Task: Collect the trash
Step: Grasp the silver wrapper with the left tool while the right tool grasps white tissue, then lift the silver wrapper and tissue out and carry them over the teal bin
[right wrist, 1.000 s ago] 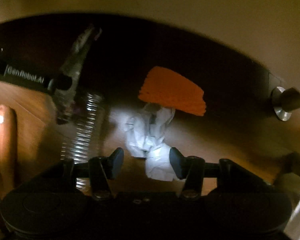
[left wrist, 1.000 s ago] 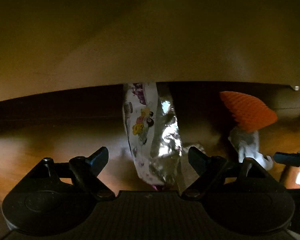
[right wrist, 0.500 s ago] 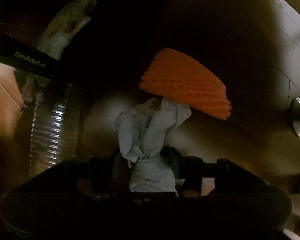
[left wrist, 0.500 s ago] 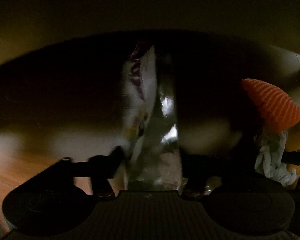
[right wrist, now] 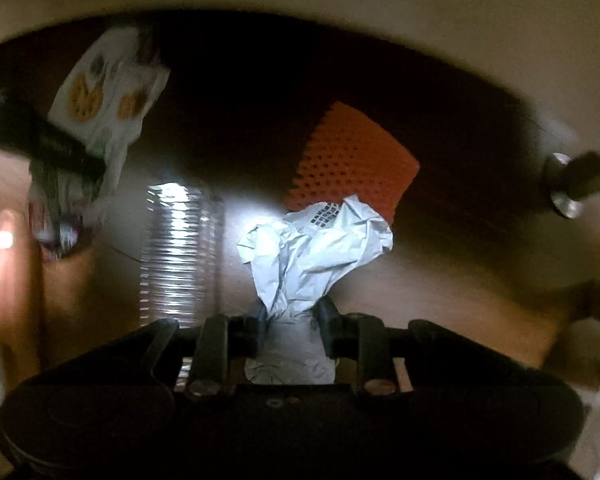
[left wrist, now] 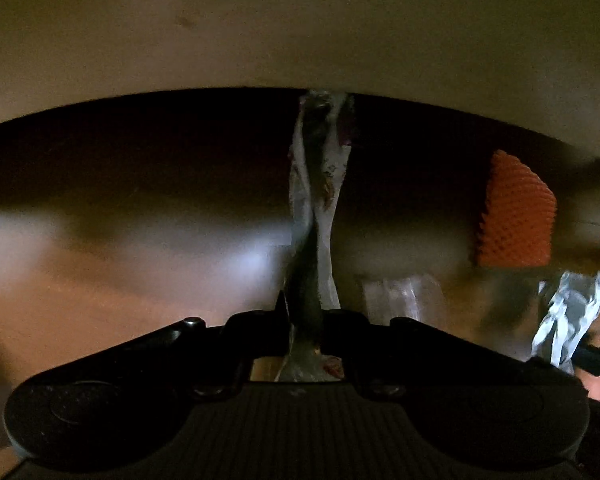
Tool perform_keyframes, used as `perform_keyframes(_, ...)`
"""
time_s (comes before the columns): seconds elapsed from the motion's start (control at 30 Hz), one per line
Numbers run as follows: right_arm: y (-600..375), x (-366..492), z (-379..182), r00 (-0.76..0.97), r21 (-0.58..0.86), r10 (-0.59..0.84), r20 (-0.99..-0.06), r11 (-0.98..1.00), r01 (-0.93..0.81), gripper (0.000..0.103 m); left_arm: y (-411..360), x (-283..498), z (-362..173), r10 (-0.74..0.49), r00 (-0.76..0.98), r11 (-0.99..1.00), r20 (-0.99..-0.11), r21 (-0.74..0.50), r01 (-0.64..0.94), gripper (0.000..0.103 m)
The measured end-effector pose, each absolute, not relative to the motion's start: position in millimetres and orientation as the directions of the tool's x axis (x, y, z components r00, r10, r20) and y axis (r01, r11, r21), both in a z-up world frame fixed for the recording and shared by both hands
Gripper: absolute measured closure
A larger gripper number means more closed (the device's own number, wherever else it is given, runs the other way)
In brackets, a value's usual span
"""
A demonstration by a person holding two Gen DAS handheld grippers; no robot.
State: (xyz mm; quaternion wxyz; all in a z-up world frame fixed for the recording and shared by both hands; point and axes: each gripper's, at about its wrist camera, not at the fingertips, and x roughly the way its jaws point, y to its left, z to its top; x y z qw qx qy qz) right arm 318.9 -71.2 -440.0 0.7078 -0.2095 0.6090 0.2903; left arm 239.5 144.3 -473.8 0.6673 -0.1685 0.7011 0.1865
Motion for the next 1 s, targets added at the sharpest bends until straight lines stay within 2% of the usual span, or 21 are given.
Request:
perform_keyframes(0.2,-77.7,298.3,-381.3,0.127,0.072,0.194,-0.973,0.771,-0.632,0.077,123.5,224.7,-413.5,-0.015,-0.030,0.862,-0.999,0.003,-0.506,0.096)
perform_keyframes(0.53,-101.5,272.2,-271.4,0.232,0.087,0.265,-0.936,0.812,-0.577,0.078,84.2,199.2,-300.1,0.007,0.123,0.885,-0.992,-0.051,-0.463,0.096)
perform_keyframes(1.0,-187.9,196.7,-114.0,0.422,0.182,0.430,-0.798,0.840,-0.512,0.078,22.6,160.2,-129.0,-0.048,0.377,0.921,-0.925,-0.187,-0.341,0.096)
